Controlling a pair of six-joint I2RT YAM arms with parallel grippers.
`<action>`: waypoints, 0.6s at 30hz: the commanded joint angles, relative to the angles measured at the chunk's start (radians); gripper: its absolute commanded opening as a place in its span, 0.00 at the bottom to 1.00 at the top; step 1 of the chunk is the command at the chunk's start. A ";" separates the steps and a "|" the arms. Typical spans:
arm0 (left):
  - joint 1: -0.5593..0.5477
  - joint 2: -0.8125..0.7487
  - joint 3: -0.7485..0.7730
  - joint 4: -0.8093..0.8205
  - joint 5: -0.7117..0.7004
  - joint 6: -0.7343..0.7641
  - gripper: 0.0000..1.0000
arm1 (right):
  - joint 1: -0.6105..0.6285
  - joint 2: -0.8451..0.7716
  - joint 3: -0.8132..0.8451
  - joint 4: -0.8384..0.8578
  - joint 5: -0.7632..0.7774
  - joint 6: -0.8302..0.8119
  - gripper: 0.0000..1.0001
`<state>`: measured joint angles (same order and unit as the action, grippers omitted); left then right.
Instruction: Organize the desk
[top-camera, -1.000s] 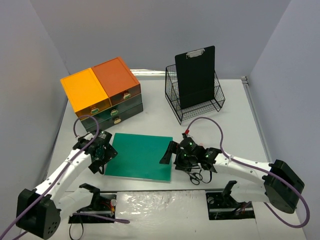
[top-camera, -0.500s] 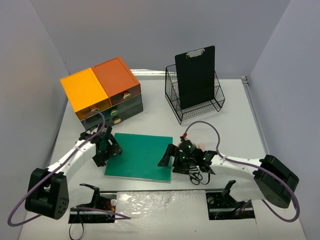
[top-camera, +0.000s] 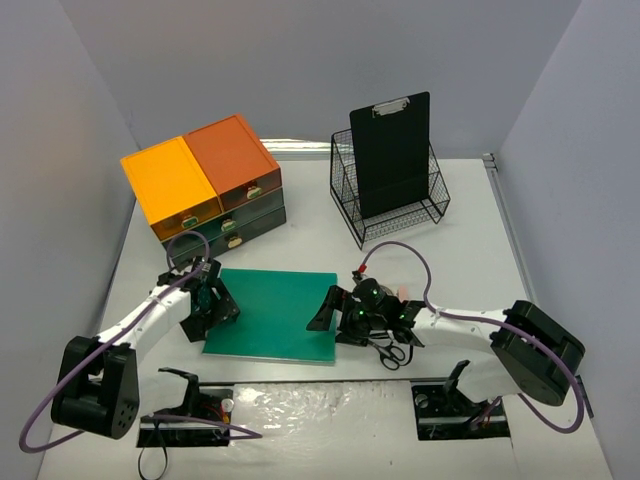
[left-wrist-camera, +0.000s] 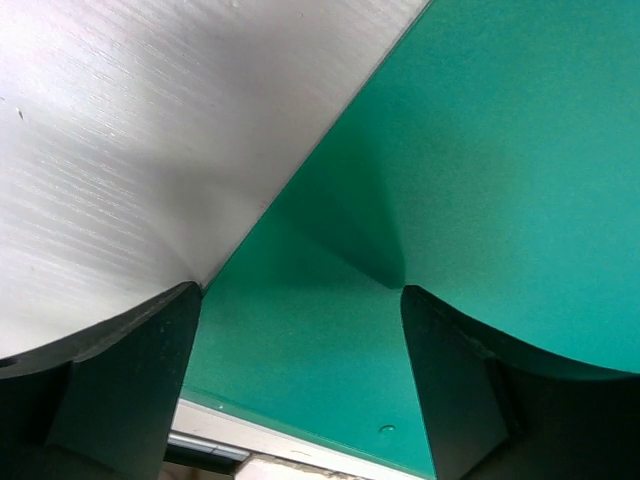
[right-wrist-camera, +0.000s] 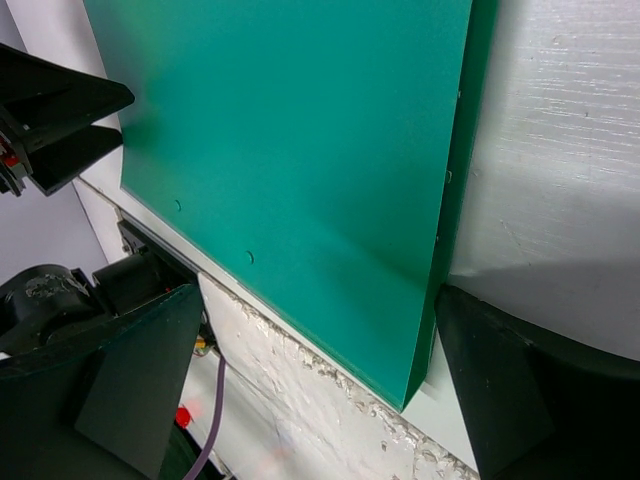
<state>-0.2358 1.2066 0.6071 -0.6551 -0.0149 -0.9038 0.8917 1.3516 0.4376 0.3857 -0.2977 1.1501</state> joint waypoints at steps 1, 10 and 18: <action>-0.002 0.000 0.008 0.048 0.088 -0.008 0.73 | 0.013 0.004 0.030 -0.014 0.011 -0.013 1.00; -0.002 -0.007 -0.033 0.160 0.198 -0.010 0.09 | 0.015 -0.020 0.064 -0.063 0.017 -0.029 1.00; -0.002 -0.064 -0.005 0.138 0.242 -0.014 0.00 | 0.015 -0.002 0.071 -0.064 0.022 -0.035 1.00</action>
<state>-0.2212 1.1777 0.5743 -0.5561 0.0518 -0.8806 0.8933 1.3316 0.4698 0.2765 -0.2730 1.1219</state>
